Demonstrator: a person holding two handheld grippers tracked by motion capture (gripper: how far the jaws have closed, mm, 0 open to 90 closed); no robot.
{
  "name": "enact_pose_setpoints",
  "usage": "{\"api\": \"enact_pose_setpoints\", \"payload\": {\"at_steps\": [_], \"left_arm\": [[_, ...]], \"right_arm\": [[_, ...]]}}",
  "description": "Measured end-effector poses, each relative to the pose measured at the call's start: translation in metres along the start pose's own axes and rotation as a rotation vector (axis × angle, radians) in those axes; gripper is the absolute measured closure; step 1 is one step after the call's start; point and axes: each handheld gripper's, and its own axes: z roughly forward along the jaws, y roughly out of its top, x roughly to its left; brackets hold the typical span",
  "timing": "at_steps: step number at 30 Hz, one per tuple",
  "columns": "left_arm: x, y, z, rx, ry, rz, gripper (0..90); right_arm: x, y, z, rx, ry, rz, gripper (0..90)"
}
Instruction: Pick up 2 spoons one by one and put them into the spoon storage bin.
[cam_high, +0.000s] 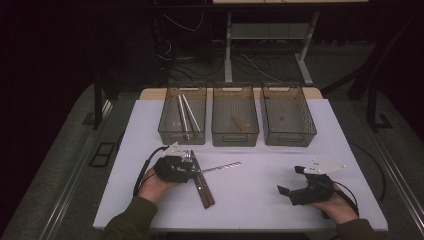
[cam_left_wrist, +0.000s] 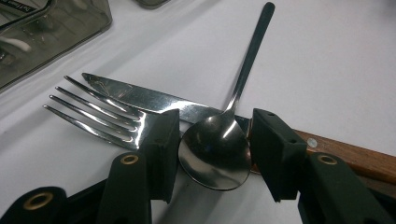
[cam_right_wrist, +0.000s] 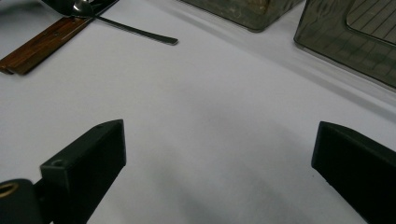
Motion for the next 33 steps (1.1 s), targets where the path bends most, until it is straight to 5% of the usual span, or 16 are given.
{"api": "enact_pose_setpoints", "payload": {"at_steps": [14,16,33], "left_arm": [[-0.0013,-0.0006,-0.0006,0.009,0.003,0.015,55.2],[-0.0022,-0.0006,-0.0011,0.004,0.014,0.008,64.0],[-0.0055,0.0033,-0.0094,-0.06,0.012,0.035,87.1]], "right_arm": [[0.0,-0.0001,0.0002,0.003,-0.005,-0.007,3.2],[0.0001,-0.0001,0.0002,0.004,-0.006,-0.007,3.2],[0.0001,0.0001,0.0001,0.004,-0.007,-0.007,3.2]]}}
